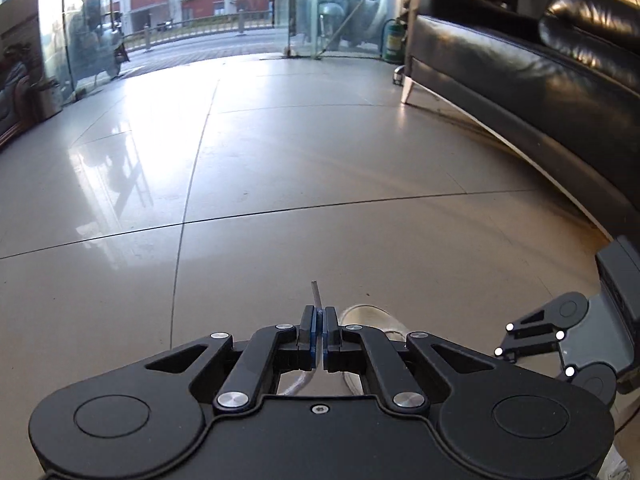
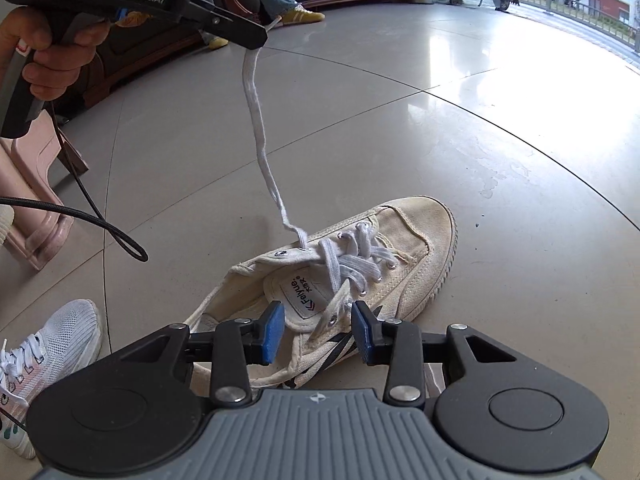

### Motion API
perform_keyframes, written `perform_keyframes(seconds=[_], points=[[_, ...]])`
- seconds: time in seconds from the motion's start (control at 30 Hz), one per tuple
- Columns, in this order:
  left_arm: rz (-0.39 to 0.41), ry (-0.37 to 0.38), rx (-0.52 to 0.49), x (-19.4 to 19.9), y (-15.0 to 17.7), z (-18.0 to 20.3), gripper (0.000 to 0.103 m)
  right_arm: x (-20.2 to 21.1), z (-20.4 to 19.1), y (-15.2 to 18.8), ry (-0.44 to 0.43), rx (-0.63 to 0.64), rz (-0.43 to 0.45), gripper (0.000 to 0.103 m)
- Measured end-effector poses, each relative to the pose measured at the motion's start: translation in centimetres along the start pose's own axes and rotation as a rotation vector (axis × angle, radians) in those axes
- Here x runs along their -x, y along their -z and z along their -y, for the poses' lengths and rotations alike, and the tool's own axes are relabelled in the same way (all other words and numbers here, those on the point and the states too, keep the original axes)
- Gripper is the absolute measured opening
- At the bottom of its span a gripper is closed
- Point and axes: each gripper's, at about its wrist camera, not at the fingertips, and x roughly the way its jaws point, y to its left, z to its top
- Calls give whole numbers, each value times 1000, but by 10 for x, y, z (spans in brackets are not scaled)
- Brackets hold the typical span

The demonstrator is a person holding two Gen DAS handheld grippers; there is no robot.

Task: Lace up shoes with both hands
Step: 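Bring the lace tip to the eyelets with the left gripper while the right gripper holds the sneaker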

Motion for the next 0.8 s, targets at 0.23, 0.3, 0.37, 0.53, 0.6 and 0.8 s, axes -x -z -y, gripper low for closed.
perform_keyframes(seconds=[0.23, 0.3, 0.37, 0.53, 0.6, 0.8], points=[[-141, 112, -265, -45, 57, 65, 0, -6, -6, -1, 83, 67, -34, 14], [-148, 123, -285, -52, 63, 70, 0, -14, -10, -3, 84, 80, -58, 14], [-140, 127, -304, -54, 67, 69, 0, -19, -14, -4, 84, 96, -70, 14], [-121, 113, -423, -58, 83, 71, 0, -14, -13, -3, 67, 77, -81, 14], [-124, 110, -438, -63, 87, 71, 0, -14, -14, -2, 63, 82, -85, 14], [-141, 130, -466, -73, 91, 79, 0, -28, -12, 5, 78, 68, -119, 14]])
